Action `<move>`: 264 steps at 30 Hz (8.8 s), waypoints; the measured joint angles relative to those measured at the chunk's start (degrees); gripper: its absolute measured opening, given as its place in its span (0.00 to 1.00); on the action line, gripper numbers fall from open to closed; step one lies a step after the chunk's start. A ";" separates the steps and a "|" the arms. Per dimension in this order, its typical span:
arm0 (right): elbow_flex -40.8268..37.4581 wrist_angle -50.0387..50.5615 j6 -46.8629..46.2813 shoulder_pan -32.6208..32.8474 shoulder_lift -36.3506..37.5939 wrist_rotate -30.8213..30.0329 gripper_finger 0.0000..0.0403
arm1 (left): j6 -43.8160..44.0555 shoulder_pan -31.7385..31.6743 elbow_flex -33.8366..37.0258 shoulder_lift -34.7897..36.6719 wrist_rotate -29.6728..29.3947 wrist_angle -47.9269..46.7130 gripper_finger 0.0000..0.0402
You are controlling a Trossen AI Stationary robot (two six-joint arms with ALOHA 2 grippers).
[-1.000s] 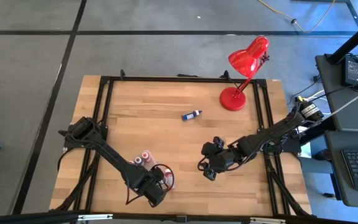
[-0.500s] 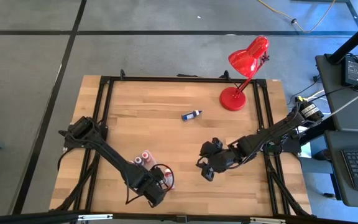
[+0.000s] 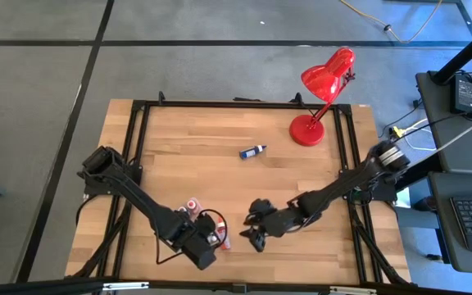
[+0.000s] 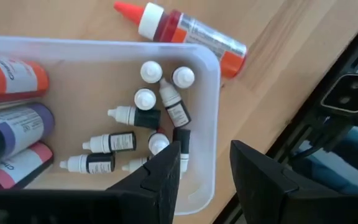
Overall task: Pick & Place food coloring
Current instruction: Put the orange food coloring bottle into the transparent bin
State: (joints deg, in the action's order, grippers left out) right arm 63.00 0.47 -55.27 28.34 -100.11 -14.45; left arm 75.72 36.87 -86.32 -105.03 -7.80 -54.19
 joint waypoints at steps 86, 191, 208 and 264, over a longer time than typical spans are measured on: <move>-0.02 37.09 1.78 -1.62 -3.09 8.58 0.51 | -111.11 -11.68 0.59 -9.69 12.57 13.28 0.39; -0.04 47.54 4.31 -0.02 -3.12 17.13 0.51 | -49.84 -12.91 -7.50 -13.95 0.59 3.75 0.45; -0.04 43.83 4.31 -0.04 -3.12 17.99 0.51 | -17.79 -16.62 -7.50 -14.96 3.57 -0.05 0.43; -0.02 40.77 0.34 -0.02 -3.09 14.11 0.51 | 5.85 10.87 4.73 7.90 -70.74 -4.73 0.30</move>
State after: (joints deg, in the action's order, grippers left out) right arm 62.98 41.24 -54.93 28.32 -103.20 -0.34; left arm 81.58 47.74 -81.60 -97.12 -78.54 -58.92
